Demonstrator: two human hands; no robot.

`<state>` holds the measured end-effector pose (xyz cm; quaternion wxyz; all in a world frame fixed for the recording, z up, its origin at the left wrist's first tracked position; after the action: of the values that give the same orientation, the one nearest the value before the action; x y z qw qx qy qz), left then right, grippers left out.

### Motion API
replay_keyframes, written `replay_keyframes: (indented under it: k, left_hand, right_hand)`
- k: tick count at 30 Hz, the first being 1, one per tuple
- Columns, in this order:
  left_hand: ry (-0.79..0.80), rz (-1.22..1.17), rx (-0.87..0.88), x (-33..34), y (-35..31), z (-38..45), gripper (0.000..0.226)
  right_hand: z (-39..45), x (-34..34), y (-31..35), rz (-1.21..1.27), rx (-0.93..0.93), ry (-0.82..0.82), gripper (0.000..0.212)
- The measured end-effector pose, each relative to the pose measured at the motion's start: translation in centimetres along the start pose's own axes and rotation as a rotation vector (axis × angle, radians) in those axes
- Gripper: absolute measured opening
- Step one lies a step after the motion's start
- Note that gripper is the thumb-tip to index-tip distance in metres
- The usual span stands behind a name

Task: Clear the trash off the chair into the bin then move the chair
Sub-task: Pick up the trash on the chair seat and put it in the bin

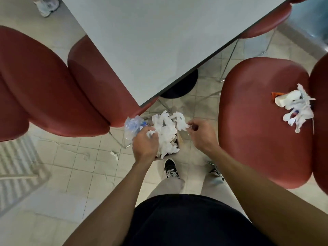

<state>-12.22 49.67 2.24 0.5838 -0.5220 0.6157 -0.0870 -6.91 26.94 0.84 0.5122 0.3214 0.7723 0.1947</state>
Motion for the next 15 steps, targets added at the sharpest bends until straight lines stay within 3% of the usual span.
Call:
replay_keyframes:
  k: [7,15]
  left_hand:
    - [-0.024,-0.053,-0.050,-1.9,7.2,0.8,0.013]
    - [0.248,0.098,-0.039,1.9,9.6,2.2,0.037]
  right_hand:
    - [-0.7,7.6,2.3,-0.069,0.039,0.127,0.020]
    - [-1.5,14.1,3.5,-0.275,-0.088,0.404,0.055]
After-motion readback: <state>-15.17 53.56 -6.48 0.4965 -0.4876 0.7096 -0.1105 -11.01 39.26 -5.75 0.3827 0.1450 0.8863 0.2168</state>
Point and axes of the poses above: each hand's wrist, its own z-axis towards the middle knuckle, its own x-axis out of the palm, y = z × x, the point moved 9 cm from there along z, towards the middle knuckle, and after that the axes turned 8 degrees about -z, right-handed, at the moved point
